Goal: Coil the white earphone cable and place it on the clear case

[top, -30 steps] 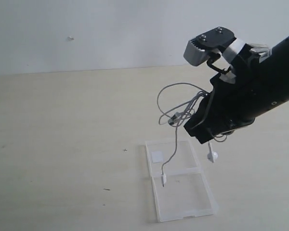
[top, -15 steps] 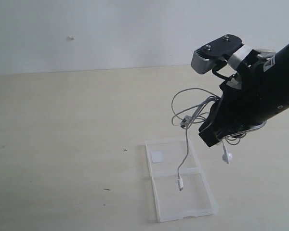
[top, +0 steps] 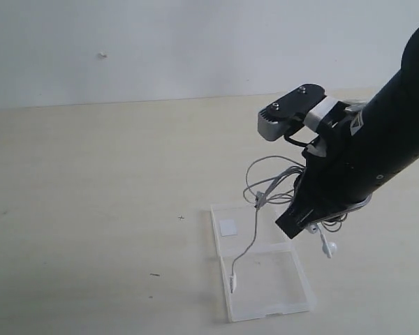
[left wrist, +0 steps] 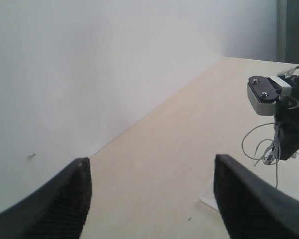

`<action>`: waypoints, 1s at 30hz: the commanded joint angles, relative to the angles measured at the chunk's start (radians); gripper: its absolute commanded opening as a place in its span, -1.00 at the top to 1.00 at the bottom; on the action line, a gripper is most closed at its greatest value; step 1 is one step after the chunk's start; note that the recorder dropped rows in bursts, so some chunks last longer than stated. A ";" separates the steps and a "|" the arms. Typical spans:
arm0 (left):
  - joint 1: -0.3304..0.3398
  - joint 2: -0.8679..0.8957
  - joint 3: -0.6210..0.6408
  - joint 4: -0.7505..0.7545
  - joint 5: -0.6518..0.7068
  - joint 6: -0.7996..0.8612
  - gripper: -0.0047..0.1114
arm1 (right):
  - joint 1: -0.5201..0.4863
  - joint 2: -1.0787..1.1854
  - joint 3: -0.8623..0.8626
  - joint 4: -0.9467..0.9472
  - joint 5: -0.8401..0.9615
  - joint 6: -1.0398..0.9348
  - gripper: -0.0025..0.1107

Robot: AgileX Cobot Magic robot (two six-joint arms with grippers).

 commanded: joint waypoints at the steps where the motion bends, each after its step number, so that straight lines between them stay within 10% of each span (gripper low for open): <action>1: 0.002 -0.005 -0.003 -0.005 -0.016 -0.007 -0.24 | 0.002 0.001 0.003 -0.036 0.006 0.050 0.96; 30: 0.002 -0.005 -0.003 -0.027 -0.016 -0.007 -0.24 | 0.045 0.223 0.004 0.103 -0.008 0.010 0.96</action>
